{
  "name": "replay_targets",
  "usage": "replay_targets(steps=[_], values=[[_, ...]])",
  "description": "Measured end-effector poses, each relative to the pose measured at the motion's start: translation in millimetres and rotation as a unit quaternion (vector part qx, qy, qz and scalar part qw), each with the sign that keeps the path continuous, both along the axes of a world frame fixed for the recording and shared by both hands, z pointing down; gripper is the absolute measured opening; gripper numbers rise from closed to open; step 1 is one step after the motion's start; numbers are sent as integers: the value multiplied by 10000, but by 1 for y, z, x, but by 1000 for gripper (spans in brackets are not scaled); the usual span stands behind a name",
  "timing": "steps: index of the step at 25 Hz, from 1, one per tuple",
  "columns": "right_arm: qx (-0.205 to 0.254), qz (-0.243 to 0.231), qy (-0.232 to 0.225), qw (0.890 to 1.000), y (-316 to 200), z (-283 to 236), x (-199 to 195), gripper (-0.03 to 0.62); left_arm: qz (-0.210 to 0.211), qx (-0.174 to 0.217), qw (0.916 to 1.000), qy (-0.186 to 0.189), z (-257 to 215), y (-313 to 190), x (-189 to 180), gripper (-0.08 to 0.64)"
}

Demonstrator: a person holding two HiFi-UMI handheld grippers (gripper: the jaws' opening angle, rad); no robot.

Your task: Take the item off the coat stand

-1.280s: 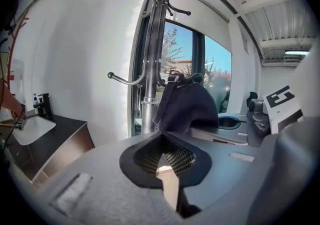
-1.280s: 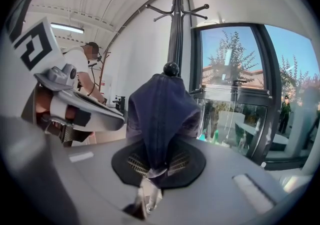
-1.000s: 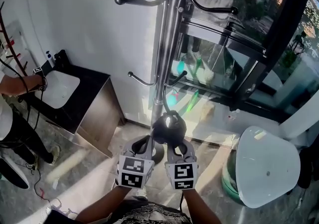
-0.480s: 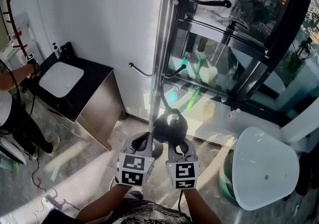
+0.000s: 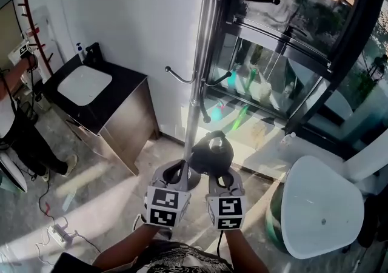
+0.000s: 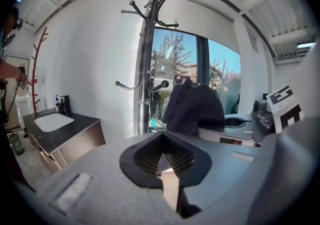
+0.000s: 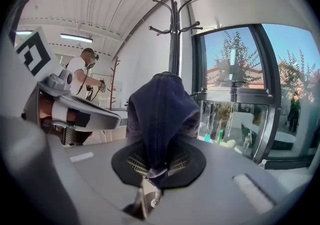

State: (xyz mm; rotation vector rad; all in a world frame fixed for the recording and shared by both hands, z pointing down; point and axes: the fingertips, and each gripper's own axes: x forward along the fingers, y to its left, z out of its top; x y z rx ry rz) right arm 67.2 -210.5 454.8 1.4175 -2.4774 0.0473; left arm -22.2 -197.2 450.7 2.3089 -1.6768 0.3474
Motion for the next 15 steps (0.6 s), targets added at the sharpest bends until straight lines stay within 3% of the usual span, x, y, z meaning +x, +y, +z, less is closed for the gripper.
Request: replay_targets(steps=[15], values=[[-42, -227, -41, 9997, 48, -9, 18, 20, -240, 110, 9996, -39, -3, 44, 14, 2]])
